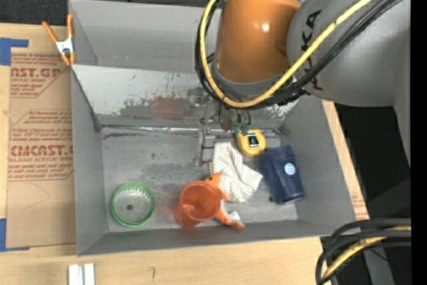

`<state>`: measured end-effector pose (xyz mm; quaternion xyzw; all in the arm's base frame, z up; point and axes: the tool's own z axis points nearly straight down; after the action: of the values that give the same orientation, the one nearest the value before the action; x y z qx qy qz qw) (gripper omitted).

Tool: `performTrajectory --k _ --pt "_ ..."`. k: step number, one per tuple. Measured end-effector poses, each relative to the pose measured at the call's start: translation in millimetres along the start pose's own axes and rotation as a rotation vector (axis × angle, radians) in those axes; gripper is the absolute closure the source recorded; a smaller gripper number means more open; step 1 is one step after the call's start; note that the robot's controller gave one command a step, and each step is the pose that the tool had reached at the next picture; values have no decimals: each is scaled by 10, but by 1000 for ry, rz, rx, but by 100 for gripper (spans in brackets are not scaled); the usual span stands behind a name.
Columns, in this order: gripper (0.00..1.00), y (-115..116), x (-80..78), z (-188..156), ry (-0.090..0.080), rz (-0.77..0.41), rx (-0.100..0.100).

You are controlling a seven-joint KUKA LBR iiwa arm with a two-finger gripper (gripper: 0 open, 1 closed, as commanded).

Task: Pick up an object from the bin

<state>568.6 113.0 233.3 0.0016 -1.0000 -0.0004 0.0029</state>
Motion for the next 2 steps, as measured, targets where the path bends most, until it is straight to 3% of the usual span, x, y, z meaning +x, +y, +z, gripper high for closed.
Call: performTrajectory --k 1,2 --pt "0 -8 -14 -50 -8 2 -1" --pt "0 -75 216 483 -10 -108 1"
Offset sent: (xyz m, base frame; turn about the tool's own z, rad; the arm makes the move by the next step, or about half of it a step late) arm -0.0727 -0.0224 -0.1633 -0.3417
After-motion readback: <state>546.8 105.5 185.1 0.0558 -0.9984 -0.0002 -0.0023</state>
